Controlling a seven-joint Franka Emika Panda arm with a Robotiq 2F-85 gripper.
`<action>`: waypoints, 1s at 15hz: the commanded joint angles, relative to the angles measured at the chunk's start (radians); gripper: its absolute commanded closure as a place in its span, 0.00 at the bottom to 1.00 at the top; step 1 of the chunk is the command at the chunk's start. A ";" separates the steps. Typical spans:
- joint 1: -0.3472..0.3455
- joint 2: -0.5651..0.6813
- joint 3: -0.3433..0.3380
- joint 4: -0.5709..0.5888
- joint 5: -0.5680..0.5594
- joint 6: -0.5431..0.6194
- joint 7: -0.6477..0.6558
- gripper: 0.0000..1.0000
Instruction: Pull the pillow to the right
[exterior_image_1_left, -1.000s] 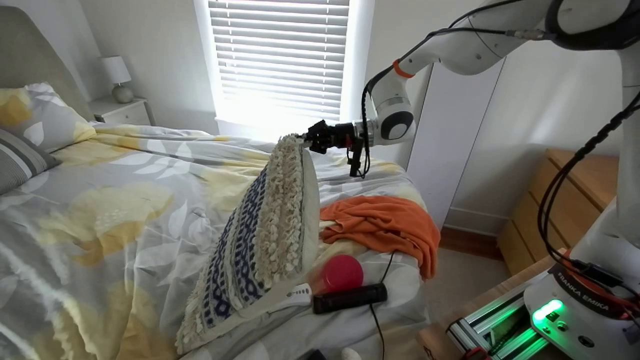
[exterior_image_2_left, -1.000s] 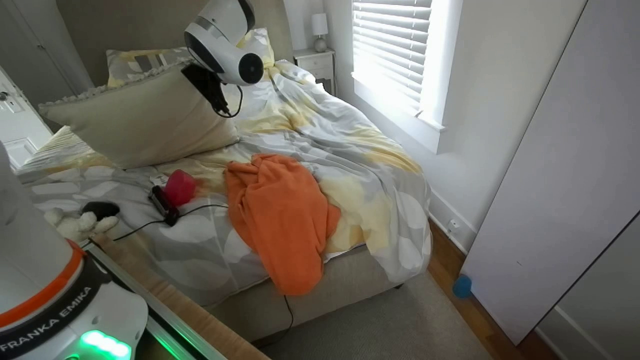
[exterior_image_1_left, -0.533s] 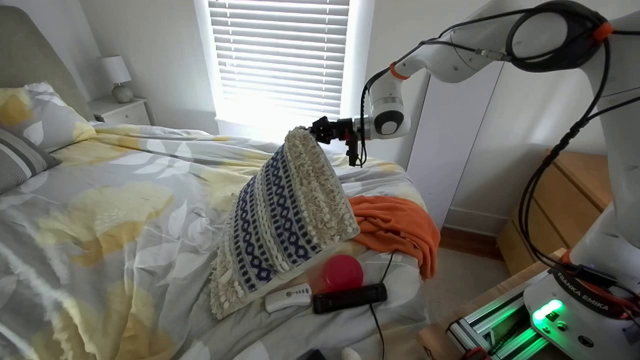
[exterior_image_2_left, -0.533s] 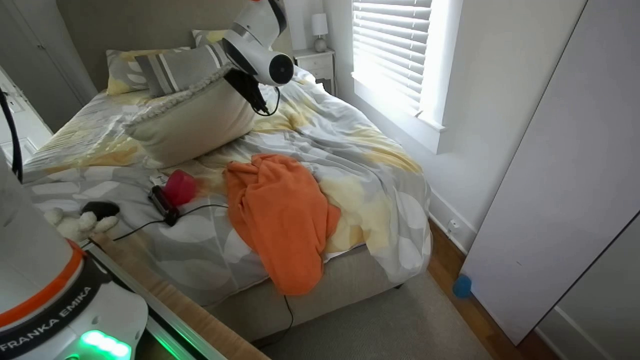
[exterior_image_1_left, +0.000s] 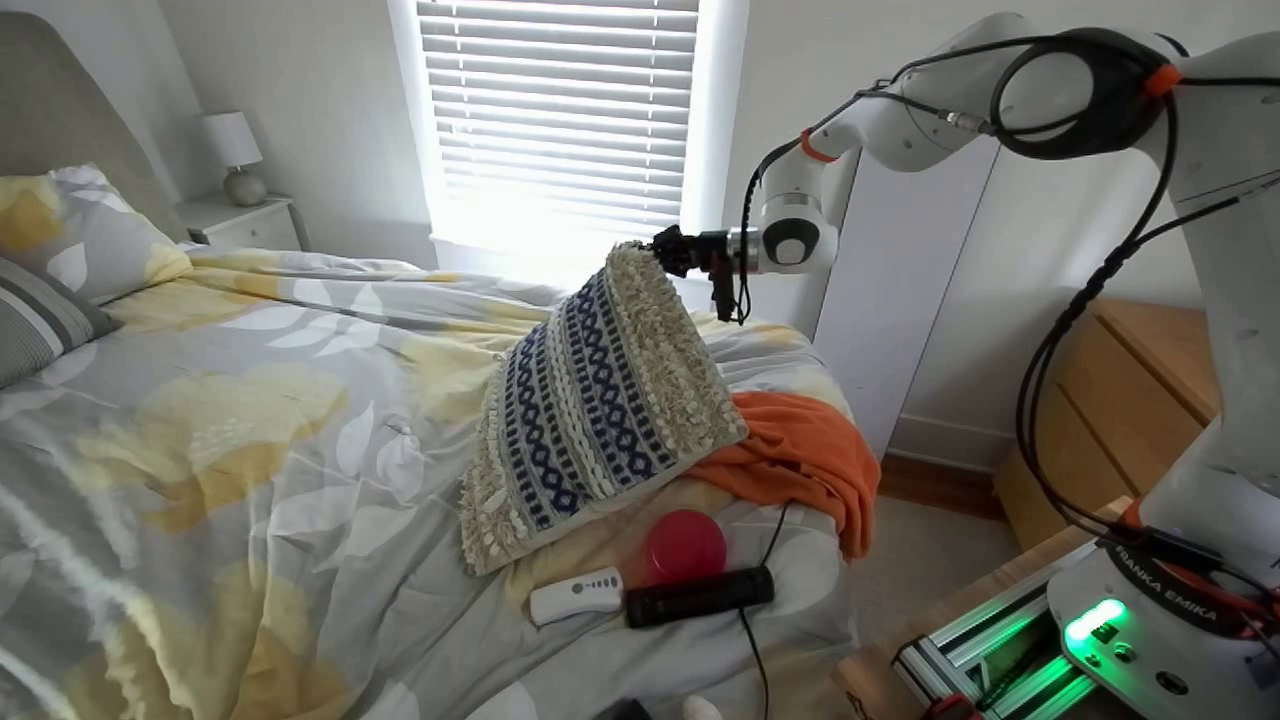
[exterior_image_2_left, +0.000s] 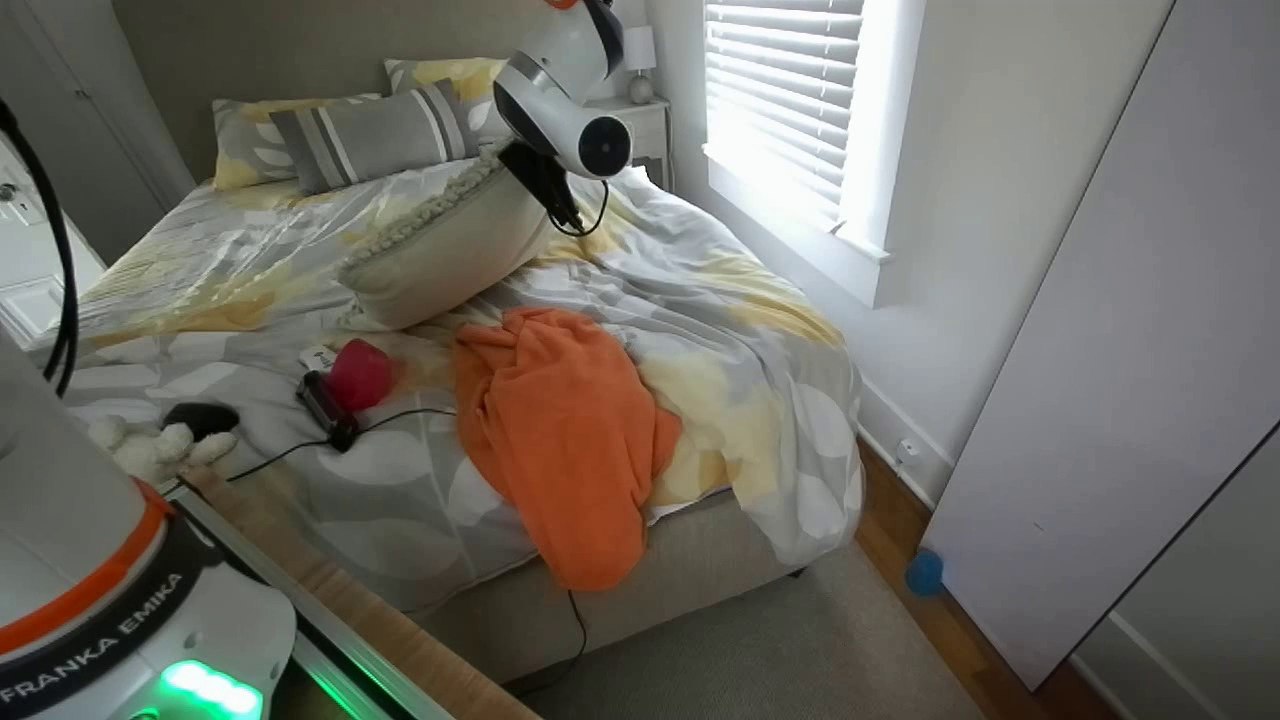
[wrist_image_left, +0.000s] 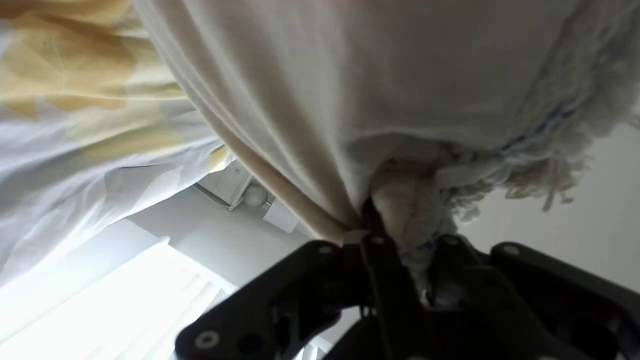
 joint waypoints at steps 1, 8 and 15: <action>0.005 -0.002 -0.004 0.001 0.002 -0.002 0.004 0.87; 0.008 0.106 -0.014 0.192 0.147 0.130 -0.011 0.97; -0.016 0.246 -0.050 0.490 0.189 0.323 0.041 0.97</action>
